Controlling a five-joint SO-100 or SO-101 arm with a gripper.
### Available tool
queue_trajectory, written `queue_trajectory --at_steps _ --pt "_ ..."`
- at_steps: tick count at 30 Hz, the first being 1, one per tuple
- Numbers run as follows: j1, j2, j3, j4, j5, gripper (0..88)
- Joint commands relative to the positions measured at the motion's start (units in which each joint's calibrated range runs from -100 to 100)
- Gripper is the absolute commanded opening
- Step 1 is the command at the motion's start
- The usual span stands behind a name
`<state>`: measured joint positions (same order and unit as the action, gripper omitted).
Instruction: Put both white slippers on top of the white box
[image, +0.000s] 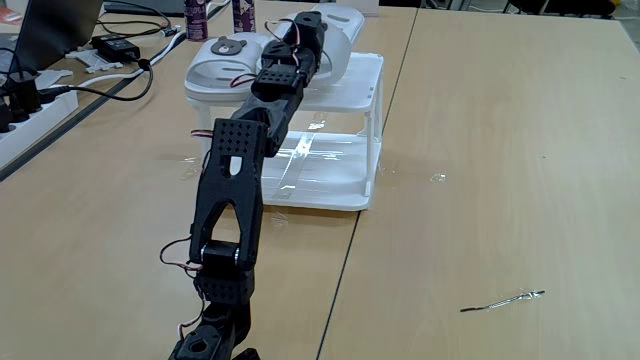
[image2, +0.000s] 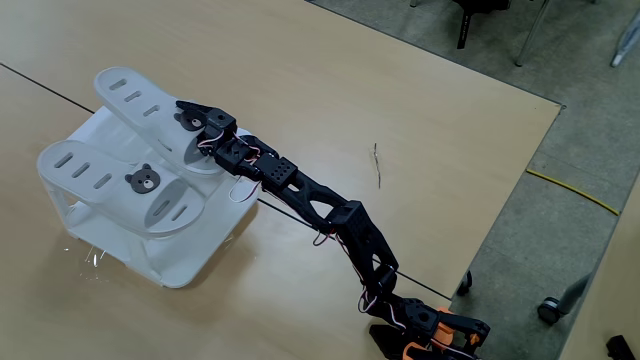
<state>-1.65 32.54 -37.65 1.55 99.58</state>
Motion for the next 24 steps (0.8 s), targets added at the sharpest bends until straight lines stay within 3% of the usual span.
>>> queue_trajectory --at_steps 1,11,16,24 --pt "-0.1 -2.7 1.3 -0.2 0.4 0.7" --pt "-0.2 -2.7 3.6 -0.3 0.4 0.9" --pt "-0.2 -2.8 3.6 -0.3 0.4 18.0" --pt "-0.2 -3.5 3.6 -0.1 0.4 19.6"
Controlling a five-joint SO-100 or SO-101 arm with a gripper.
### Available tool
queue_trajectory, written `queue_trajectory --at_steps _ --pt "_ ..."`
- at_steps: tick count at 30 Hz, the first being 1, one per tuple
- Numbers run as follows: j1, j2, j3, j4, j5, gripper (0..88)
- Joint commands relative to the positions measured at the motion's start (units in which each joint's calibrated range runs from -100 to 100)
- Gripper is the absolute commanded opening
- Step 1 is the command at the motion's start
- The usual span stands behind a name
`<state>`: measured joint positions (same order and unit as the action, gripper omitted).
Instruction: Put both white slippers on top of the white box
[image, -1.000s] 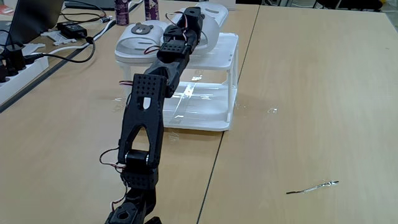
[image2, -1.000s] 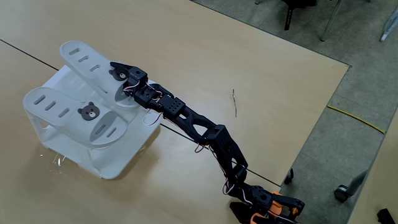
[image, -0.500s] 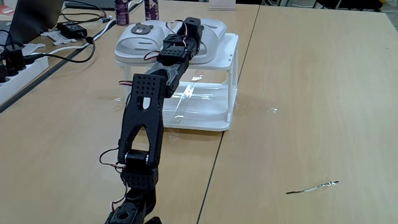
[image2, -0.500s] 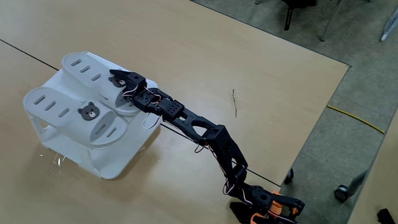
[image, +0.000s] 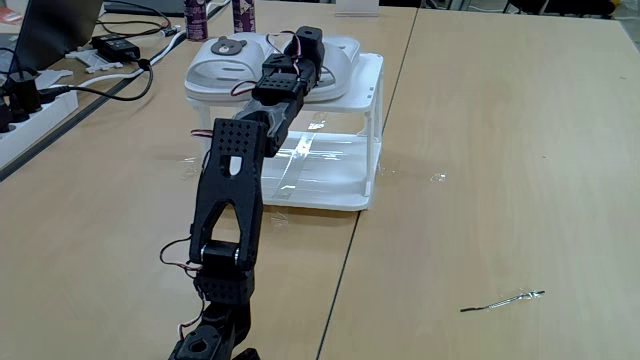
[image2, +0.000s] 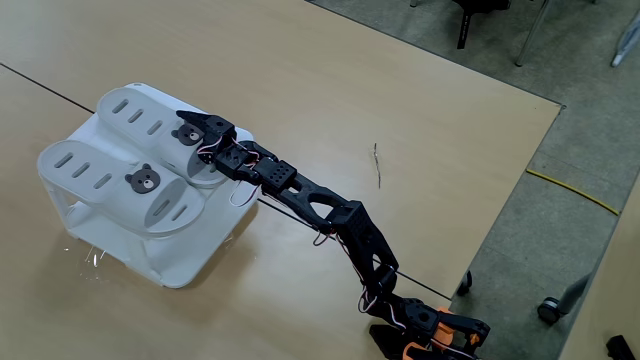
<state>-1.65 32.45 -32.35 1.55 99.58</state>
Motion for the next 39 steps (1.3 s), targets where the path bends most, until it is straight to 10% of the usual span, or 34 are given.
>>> queue_trajectory --at_steps 1,21,39 --pt "-0.3 -3.5 -1.7 -0.1 0.4 19.6" --pt "-0.8 -20.4 17.9 0.0 0.4 28.4" --pt "-0.9 -72.1 73.9 0.0 0.4 28.4"
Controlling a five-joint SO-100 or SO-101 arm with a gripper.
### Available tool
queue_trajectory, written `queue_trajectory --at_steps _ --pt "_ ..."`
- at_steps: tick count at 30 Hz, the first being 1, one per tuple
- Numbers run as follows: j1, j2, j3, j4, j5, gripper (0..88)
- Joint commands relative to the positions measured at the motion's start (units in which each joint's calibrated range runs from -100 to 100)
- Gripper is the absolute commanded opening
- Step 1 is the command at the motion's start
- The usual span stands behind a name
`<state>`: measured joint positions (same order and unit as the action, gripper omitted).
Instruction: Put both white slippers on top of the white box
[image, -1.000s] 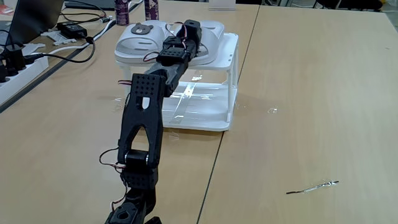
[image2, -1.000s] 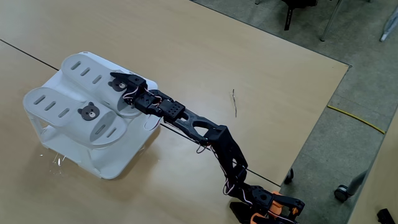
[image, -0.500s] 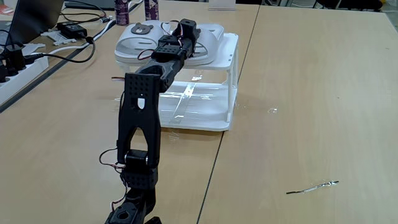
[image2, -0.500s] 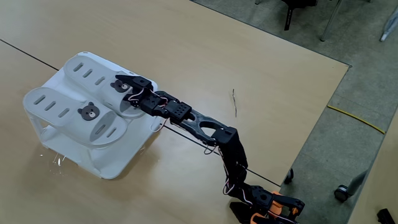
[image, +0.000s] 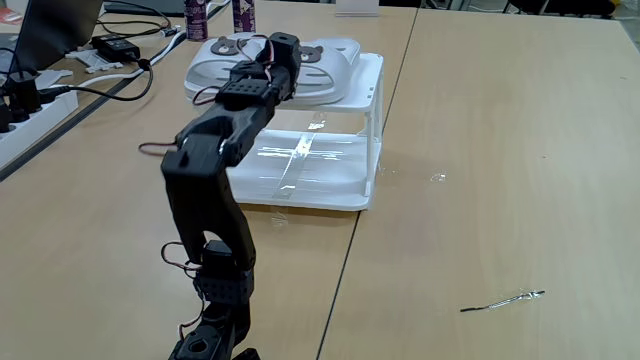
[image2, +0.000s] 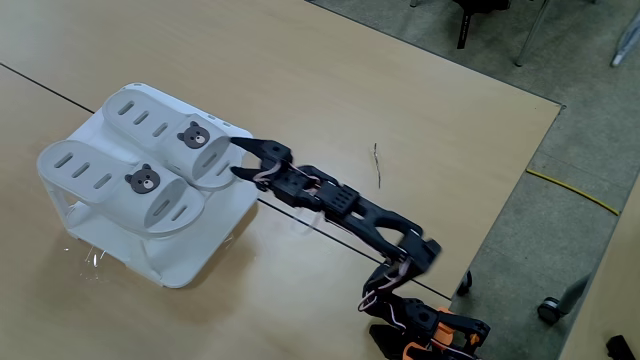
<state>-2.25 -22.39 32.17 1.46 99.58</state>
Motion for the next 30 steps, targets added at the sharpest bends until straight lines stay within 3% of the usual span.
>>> queue_trajectory --at_steps 1,7,13,14,16,18,20,26,30 --pt "-0.3 -22.7 14.7 0.1 0.4 28.4" --pt "-0.2 -42.7 31.8 0.2 0.4 28.4" --pt "-0.1 -46.0 34.3 0.2 0.4 27.1" --pt "-0.1 -46.1 34.4 0.2 0.4 23.0" --pt "-0.1 -46.4 35.0 -0.1 0.4 3.9" --pt "-0.1 -46.7 36.4 -1.3 0.4 1.2" --pt "0.0 -47.4 39.8 -10.2 0.4 0.7" --pt "-0.3 -49.7 60.8 -61.9 0.4 0.8" --pt "-0.2 -60.2 67.0 -75.1 0.4 0.7"
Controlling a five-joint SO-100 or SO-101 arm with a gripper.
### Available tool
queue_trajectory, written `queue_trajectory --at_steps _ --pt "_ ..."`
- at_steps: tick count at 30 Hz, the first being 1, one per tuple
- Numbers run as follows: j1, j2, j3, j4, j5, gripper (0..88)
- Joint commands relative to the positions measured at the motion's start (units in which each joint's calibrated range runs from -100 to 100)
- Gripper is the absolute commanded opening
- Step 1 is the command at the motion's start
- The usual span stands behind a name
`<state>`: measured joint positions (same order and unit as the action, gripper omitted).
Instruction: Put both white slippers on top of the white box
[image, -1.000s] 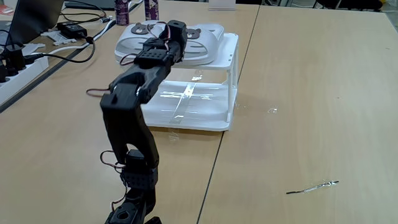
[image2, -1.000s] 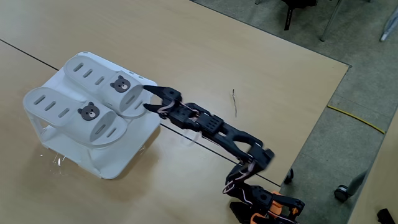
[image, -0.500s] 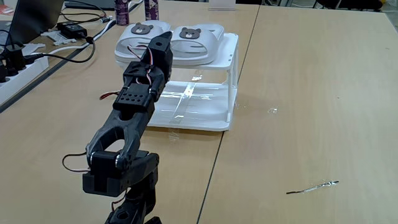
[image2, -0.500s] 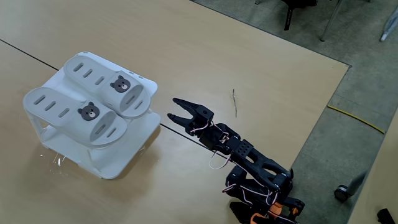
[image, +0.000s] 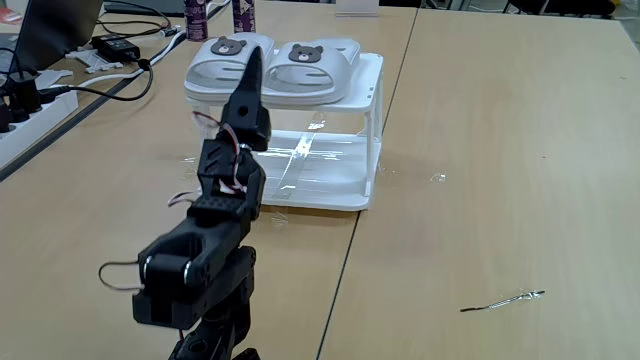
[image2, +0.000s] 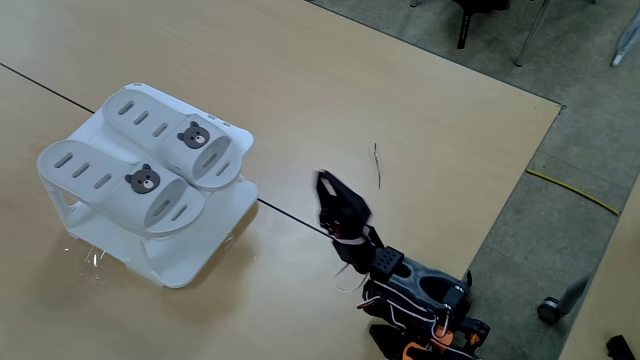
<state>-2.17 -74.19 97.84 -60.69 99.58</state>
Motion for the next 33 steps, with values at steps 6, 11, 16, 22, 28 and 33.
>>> queue_trajectory --at_steps 6,11,16,22,28,33 --pt "-0.5 -25.6 1.3 -14.4 0.4 0.7" --pt "-4.9 -24.8 1.3 -32.8 0.4 0.7" --pt "-4.8 -24.8 1.3 -37.4 0.4 0.7" --pt "-4.3 -24.7 1.3 -39.0 0.4 0.7" --pt "-4.3 -24.7 1.3 -39.0 0.4 0.7" --pt "-4.3 -24.7 1.3 -39.0 0.4 0.7"
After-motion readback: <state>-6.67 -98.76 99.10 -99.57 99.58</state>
